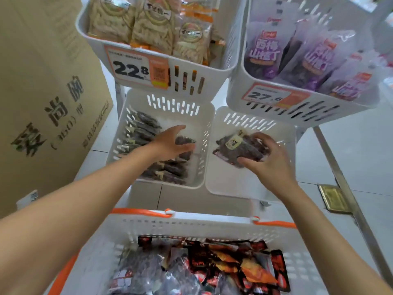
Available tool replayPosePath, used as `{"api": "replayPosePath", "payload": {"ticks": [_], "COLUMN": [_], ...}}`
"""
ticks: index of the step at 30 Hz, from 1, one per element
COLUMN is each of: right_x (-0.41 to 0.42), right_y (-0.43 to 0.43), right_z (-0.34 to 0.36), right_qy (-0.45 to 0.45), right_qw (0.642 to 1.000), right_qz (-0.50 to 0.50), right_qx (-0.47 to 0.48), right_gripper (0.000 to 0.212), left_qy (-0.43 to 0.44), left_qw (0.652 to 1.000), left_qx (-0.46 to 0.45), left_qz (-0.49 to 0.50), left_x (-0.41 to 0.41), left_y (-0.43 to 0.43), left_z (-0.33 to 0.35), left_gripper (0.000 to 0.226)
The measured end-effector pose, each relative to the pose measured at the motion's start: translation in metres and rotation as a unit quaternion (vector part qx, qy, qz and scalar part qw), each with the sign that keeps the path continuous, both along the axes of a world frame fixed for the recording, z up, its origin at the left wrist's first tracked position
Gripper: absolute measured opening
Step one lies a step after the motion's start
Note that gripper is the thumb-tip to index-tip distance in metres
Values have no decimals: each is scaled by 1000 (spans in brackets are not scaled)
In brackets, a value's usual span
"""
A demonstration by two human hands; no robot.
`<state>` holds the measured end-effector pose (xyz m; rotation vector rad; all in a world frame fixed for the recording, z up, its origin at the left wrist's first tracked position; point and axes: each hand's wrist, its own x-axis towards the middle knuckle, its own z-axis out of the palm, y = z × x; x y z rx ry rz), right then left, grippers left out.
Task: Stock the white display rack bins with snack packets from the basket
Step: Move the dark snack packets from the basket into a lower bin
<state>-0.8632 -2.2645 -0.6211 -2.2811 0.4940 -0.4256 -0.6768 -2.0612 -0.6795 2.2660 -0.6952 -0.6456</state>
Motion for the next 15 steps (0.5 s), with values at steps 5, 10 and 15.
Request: {"api": "replayPosePath", "payload": {"ticks": [5,10,15], "right_x": [10,13,8], "right_y": [-19,-22,-3], "right_z": [-34,-40,-17], "right_qy": [15,-2,-43], "right_qw": [1000,999,999], "right_qz": [-14,-29,-20], "right_qx": [22,24,10], "right_gripper": [51,50,52], "left_qy": [-100,-203,-266], "left_qw": [985,927,924], "left_qx": [126,293,215], "left_qz": [-60,-118,-169], "left_x": [40,45,23], "left_y": [-47,-49,-12], "left_z": [-50,-52,-24], "left_gripper": [70,65,41]}}
